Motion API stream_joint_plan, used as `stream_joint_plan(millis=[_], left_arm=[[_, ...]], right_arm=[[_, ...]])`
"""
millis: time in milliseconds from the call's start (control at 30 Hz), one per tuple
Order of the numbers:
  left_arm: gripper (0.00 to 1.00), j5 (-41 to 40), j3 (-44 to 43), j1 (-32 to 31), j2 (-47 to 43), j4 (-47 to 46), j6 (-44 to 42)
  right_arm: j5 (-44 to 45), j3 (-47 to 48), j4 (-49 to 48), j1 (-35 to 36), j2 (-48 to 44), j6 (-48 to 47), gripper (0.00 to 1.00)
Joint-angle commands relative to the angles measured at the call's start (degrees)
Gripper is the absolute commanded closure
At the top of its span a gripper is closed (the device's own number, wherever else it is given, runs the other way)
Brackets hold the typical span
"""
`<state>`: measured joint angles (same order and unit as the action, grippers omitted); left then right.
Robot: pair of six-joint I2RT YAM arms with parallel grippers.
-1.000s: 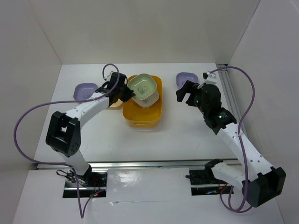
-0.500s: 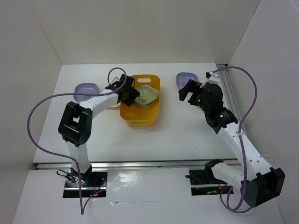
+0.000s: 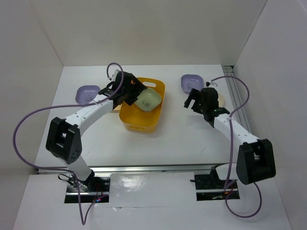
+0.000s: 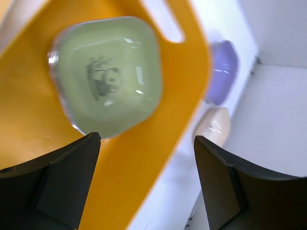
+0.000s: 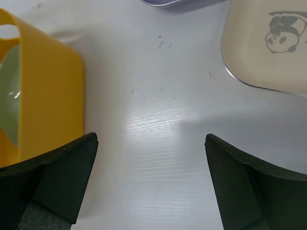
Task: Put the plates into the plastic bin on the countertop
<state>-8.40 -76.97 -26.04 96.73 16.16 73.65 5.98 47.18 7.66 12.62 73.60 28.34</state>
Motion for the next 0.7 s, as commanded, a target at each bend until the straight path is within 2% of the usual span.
stream_joint_plan(millis=[0, 67, 167, 200, 233, 400, 533, 667], left_arm=[[0.08, 2.07, -0.9, -0.59, -5.4, -3.33, -4.12], [0.08, 1.38, -0.9, -1.2, -7.6, -1.84, -6.48], [0.07, -4.41, 0.23, -2.52, -12.52, 3.33, -10.0], [0.03, -6.26, 0.24, -2.52, -13.92, 4.91, -10.62], [0.0, -9.84, 2.07, -2.52, -16.81, 6.41, -10.63], [0.0, -16.37, 9.81, -2.52, -27.28, 11.52, -12.74], [0.0, -17.0, 17.8, -1.91, -35.1, 12.66, -13.88], [0.0, -17.52, 22.02, -0.24, -39.94, 13.72, -14.5]], right_arm=[[0.53, 2.3, -7.74, -2.25, 3.64, -3.37, 0.0], [1.93, 5.2, -7.75, -3.3, 7.86, -5.92, 0.0], [3.86, 8.45, -8.28, -4.62, 13.39, -7.76, 0.0], [3.87, 9.33, -7.75, -5.23, 14.89, -7.77, 0.0], [4.65, 10.73, -7.75, -5.24, 16.38, -8.38, 0.0], [6.41, 15.13, -7.75, -6.99, 26.23, -10.57, 0.03], [7.03, 18.65, -6.17, -7.61, 32.47, -10.58, 0.14], [7.65, 17.09, -6.78, -7.61, 33.8, -10.06, 0.28]])
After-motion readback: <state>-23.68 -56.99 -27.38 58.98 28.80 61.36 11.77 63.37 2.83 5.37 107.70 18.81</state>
